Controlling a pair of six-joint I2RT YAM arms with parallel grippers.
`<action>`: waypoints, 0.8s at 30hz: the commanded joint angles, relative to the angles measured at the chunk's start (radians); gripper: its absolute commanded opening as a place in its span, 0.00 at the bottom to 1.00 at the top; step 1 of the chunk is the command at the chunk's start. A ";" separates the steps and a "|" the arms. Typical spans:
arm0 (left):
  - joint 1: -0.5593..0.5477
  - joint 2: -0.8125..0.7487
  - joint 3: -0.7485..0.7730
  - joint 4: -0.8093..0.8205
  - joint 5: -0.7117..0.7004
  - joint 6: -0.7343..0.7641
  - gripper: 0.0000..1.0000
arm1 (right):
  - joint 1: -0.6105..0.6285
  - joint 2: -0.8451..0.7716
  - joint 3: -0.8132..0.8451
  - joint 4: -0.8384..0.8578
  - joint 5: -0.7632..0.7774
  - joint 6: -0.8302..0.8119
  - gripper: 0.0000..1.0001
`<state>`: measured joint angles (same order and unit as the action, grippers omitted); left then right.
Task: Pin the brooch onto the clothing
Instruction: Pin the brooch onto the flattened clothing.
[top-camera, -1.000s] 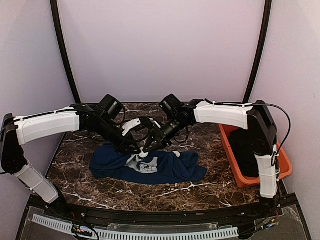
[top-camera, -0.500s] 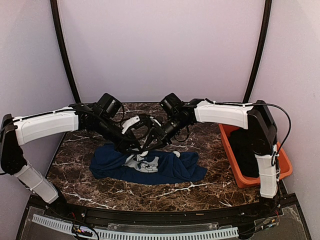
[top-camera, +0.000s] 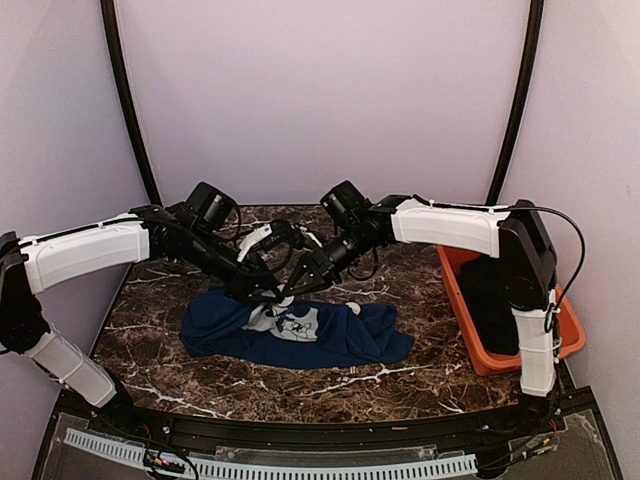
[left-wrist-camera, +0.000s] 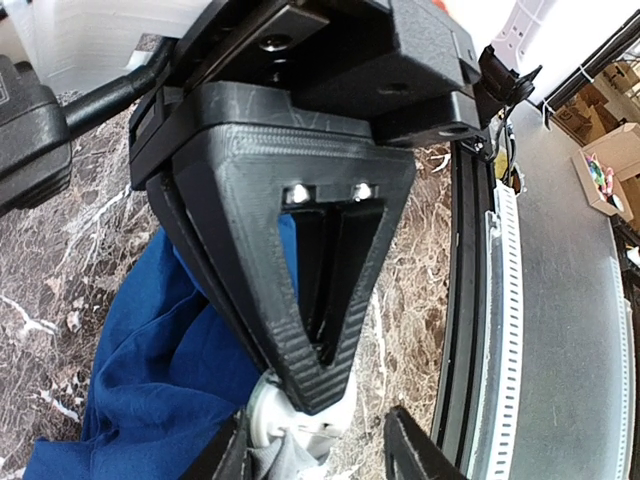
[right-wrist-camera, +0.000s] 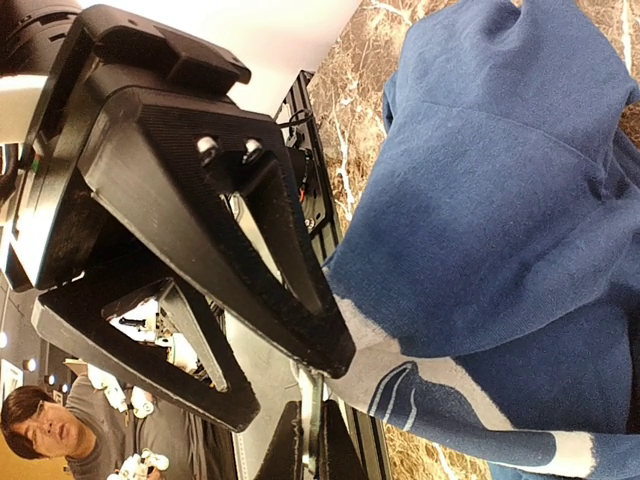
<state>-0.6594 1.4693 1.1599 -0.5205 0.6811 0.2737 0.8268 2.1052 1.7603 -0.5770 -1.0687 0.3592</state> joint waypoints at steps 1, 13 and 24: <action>-0.003 -0.042 -0.013 -0.001 0.082 0.003 0.45 | -0.023 -0.028 0.007 0.046 0.030 -0.014 0.00; 0.020 -0.037 -0.006 -0.021 0.044 -0.006 0.42 | -0.027 -0.031 -0.002 0.048 0.025 -0.012 0.00; 0.040 -0.035 -0.005 -0.029 0.075 -0.001 0.38 | -0.031 -0.038 -0.015 0.055 0.027 -0.015 0.00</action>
<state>-0.6235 1.4609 1.1595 -0.5167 0.7017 0.2653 0.8165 2.1033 1.7592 -0.5541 -1.0695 0.3553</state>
